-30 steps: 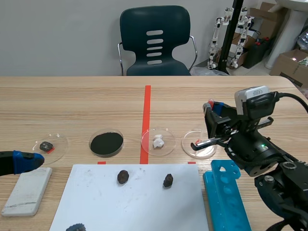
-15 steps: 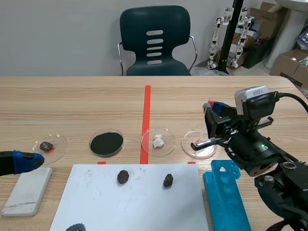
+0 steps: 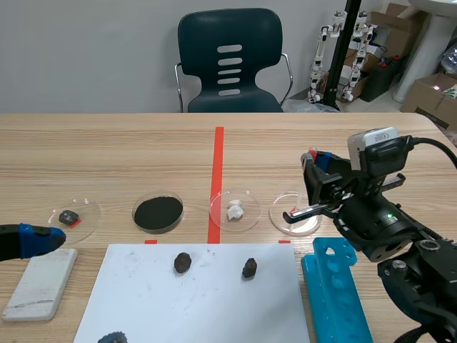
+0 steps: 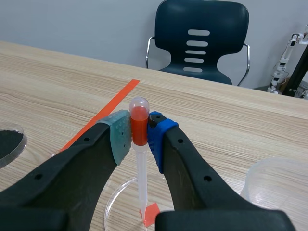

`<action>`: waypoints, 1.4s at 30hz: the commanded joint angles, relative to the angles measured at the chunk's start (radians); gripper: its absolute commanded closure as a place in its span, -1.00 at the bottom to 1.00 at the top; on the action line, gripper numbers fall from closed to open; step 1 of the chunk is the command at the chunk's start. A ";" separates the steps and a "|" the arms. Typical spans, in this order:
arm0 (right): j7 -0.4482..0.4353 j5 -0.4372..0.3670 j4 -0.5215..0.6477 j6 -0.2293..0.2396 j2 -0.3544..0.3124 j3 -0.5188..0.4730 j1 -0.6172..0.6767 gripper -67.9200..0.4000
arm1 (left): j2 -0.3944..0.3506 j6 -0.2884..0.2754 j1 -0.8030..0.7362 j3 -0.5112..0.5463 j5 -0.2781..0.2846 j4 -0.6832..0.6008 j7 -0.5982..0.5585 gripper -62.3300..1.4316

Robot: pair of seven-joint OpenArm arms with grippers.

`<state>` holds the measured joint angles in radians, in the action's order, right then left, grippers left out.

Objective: Draw acid from the petri dish

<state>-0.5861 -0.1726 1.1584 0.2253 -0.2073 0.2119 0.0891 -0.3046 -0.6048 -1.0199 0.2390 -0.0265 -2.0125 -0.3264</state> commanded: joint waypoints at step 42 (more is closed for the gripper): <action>-0.005 0.011 0.005 0.001 0.002 0.005 -0.019 0.60 | 0.005 -0.001 -0.007 -0.003 0.011 -0.011 -0.018 -1.00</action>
<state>-0.5758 -0.1577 1.1584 0.2253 -0.2054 0.2119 0.0864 -0.3046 -0.6048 -1.0199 0.2390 -0.0265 -2.0125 -0.3264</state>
